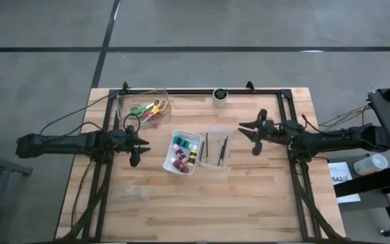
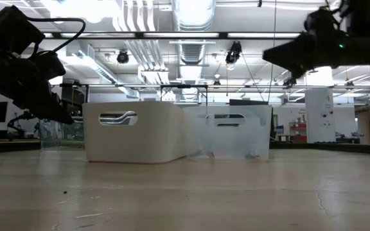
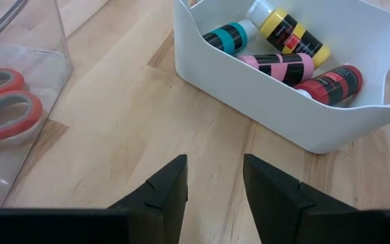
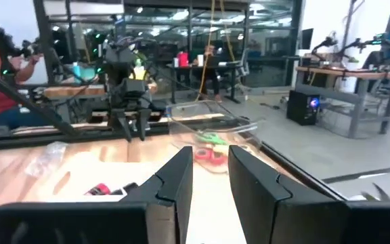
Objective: Pick & Place Paint Supplies
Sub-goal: Return to Home Position
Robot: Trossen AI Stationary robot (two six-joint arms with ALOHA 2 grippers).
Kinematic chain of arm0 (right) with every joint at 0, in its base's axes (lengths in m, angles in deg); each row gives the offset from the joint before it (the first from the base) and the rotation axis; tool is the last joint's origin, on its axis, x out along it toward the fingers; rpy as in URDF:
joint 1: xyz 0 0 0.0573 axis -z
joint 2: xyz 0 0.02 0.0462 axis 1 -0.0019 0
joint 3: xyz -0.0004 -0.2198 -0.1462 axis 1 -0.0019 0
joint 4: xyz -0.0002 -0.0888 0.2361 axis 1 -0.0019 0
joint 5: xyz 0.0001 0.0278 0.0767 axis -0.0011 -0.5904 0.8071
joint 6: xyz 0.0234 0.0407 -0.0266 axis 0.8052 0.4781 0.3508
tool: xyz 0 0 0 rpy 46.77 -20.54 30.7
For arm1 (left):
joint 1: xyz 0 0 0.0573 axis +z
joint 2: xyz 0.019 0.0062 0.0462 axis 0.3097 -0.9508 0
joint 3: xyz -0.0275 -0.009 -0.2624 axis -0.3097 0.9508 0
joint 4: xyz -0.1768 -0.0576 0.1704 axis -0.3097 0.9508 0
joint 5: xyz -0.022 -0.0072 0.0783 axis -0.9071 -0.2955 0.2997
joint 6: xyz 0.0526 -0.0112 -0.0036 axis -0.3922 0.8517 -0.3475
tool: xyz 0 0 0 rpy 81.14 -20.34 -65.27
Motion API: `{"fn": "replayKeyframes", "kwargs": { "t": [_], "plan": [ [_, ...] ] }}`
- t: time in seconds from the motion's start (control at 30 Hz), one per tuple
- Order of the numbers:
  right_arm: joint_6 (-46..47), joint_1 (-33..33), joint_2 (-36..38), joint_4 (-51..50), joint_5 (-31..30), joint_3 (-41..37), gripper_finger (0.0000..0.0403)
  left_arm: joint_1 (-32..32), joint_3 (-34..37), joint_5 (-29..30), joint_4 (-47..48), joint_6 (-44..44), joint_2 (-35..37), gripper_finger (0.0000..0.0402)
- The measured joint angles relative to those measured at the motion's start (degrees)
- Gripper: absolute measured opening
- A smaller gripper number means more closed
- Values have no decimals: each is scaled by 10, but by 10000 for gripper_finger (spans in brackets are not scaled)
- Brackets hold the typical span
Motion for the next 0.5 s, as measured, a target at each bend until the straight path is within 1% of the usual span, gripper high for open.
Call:
{"fn": "replayKeyframes", "kwargs": {
  "t": [0.13, 0.3, 0.5],
  "plan": [
    [1, 0, 78, -7, -4, -54, 93, 0, 0, 0, 0, 0, 0, 150],
    [17, 0, 171, -101, -4, -54, 93, 0, 0, 0, 0, 0, 0, 150],
    [33, 0, 289, -240, -4, -54, 93, 0, 0, 0, 0, 0, 0, 150]
  ]
}}
